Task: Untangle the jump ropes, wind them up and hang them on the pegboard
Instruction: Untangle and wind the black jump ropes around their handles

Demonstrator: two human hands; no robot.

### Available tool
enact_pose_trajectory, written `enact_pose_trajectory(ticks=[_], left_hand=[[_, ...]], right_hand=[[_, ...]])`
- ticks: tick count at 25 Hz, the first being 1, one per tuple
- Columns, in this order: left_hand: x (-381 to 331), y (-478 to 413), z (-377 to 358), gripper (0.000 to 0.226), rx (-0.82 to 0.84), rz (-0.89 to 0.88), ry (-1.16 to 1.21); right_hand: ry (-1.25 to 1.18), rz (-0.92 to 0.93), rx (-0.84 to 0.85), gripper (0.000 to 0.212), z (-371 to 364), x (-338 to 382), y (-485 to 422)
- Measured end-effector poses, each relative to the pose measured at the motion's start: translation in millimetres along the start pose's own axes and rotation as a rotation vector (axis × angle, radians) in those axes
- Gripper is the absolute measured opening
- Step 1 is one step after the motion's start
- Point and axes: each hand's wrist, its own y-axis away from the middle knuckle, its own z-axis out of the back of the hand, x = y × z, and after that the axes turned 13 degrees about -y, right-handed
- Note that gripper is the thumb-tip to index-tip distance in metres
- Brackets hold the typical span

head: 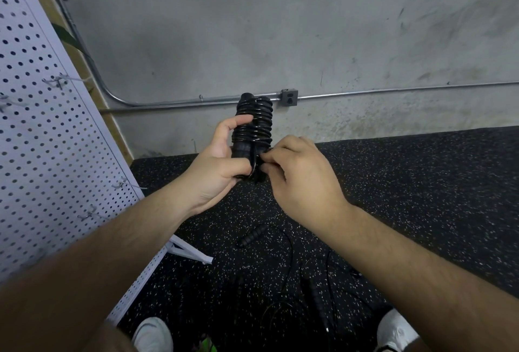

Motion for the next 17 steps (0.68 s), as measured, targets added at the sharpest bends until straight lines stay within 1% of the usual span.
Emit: enact_pose_trajectory(ticks=[3,4,5,8,9,10,12,14,15,17], left_hand=[[1,-1,1,0.087,-0.032,0.007,-0.031],[2,-1,-1,0.085,-0.043,0.008,-0.047],[2,0,-1,0.083,-0.053,0.010,-0.073],[3,3,-4,0.074,-0.069,0.019,-0.152],[3,3,-4,0.072,-0.073,0.014,-0.184],[2,4,-4,0.071,-0.080,0.003,-0.224],[1,4,-1,0.071,-0.090,-0.027,-0.349],[2,6,-2,0.071,-0.048,-0.060,-0.490],[2,8,-3,0.072,-0.026,-0.065,-0.501],[2,8,-4,0.073,-0.024,-0.048,-0.383]], right_hand=[[0.028,0.012,-0.010,0.012,-8,6,2],[0.007,0.003,-0.022,0.012,-10,7,2],[-0.050,-0.043,-0.032,0.011,-11,7,1],[-0.380,-0.380,-0.070,0.004,-7,7,-1],[-0.486,-0.462,-0.087,0.003,-5,6,-2],[-0.556,-0.498,-0.106,0.003,-4,6,-2],[-0.620,-0.477,-0.115,0.005,-2,6,-4],[-0.637,-0.426,-0.098,0.007,0,5,-4],[-0.638,-0.404,-0.093,0.007,0,4,-3],[-0.606,-0.342,-0.089,0.007,-1,4,-4]])
